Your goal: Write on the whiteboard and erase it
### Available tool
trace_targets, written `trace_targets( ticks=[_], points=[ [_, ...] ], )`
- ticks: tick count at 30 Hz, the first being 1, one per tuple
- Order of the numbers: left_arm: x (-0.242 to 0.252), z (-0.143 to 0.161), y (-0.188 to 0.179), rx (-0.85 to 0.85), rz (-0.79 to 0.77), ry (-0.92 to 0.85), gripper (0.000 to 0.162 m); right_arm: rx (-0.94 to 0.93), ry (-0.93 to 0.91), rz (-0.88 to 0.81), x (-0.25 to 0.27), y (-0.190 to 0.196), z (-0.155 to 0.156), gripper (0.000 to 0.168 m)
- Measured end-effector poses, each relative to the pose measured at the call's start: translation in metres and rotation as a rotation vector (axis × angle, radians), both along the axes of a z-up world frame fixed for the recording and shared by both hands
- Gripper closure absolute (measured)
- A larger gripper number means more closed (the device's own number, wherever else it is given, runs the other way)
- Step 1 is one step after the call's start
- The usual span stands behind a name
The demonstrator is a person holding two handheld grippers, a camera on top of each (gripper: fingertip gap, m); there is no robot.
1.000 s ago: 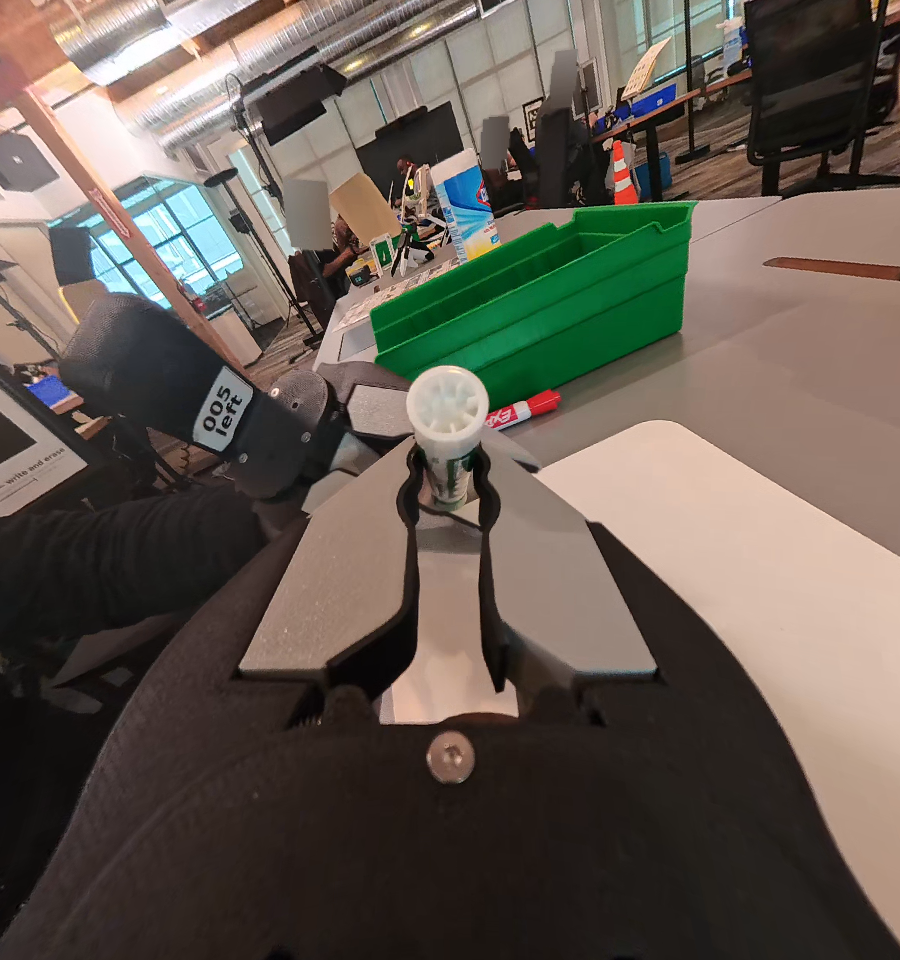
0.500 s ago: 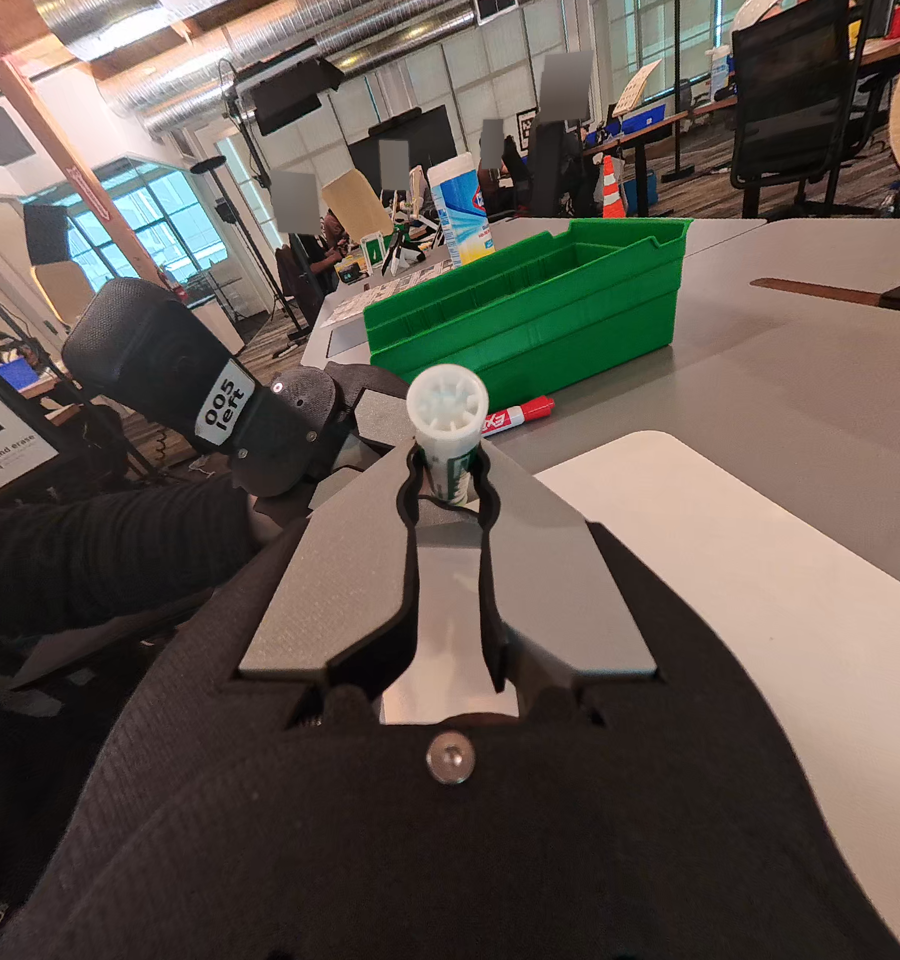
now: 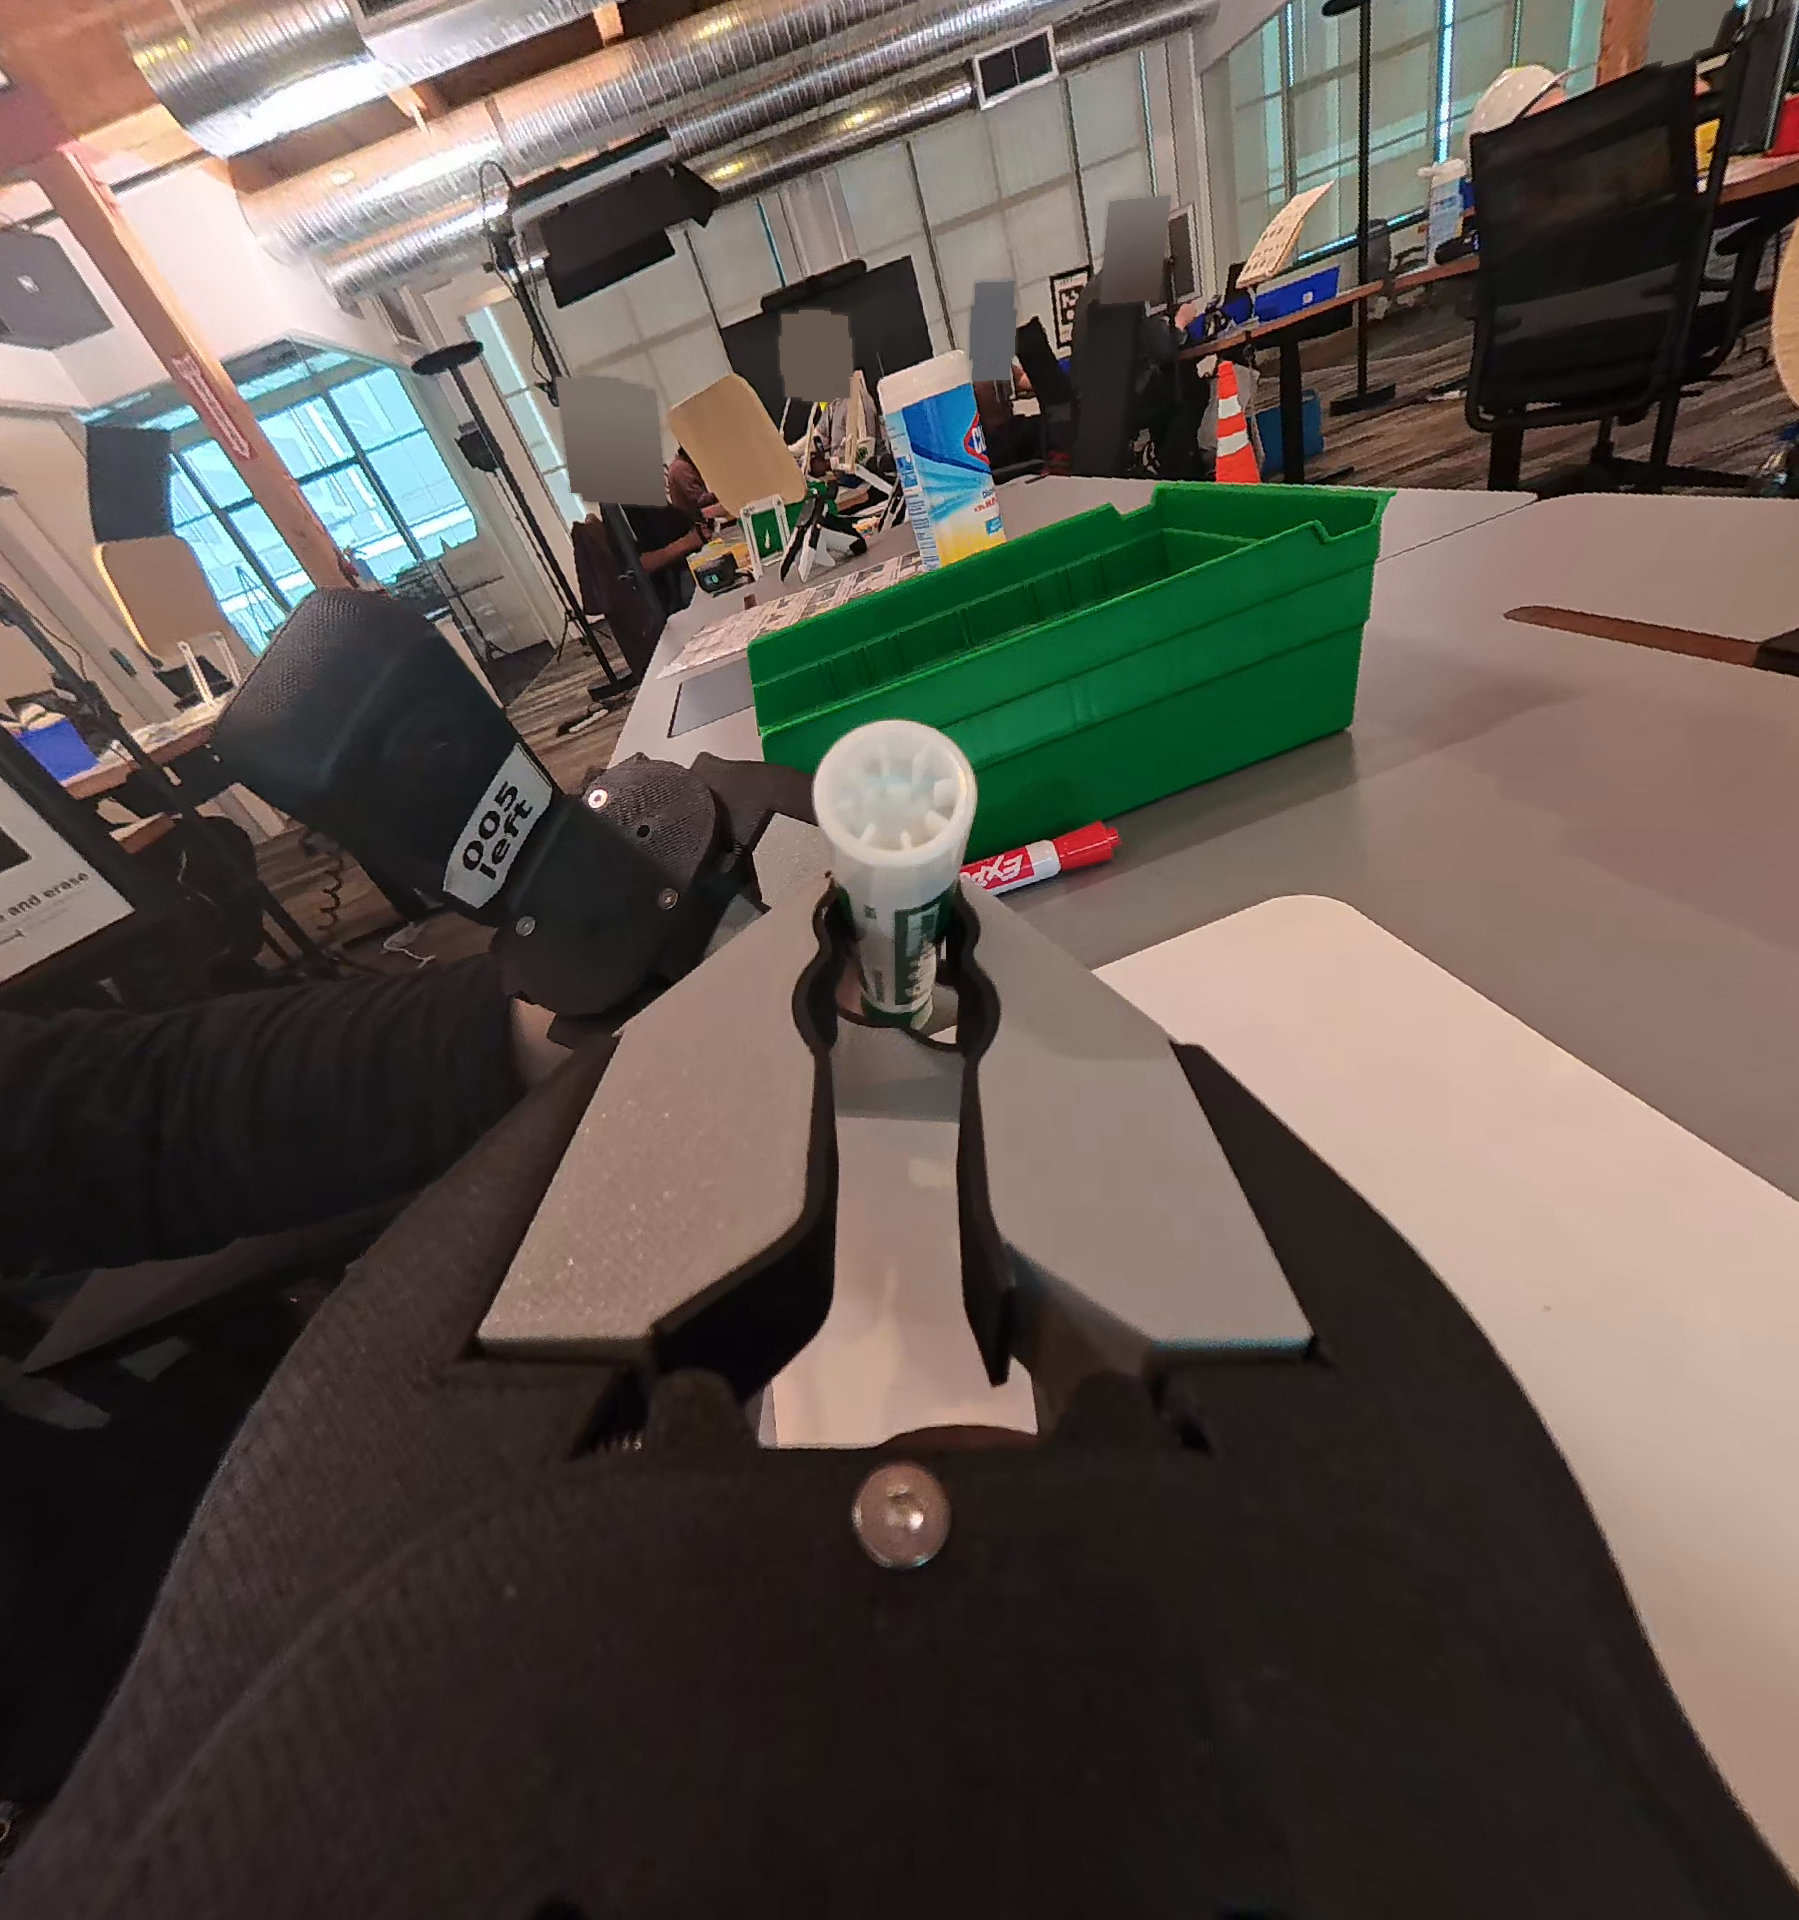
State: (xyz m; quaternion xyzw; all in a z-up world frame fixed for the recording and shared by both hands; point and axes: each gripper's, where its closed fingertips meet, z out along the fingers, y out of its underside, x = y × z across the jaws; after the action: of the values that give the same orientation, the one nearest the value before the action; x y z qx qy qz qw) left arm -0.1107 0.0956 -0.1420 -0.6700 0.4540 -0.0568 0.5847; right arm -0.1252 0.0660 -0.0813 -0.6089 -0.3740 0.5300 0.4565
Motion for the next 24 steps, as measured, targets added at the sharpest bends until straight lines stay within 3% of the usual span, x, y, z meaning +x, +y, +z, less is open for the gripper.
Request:
trace_targets(
  ticks=[24],
  points=[
    [0.0020,-0.0076,-0.0005,0.003,0.003,0.052,0.149,0.091,-0.078,-0.027,-0.0033,-0.0035,-0.0034,0.153]
  ],
)
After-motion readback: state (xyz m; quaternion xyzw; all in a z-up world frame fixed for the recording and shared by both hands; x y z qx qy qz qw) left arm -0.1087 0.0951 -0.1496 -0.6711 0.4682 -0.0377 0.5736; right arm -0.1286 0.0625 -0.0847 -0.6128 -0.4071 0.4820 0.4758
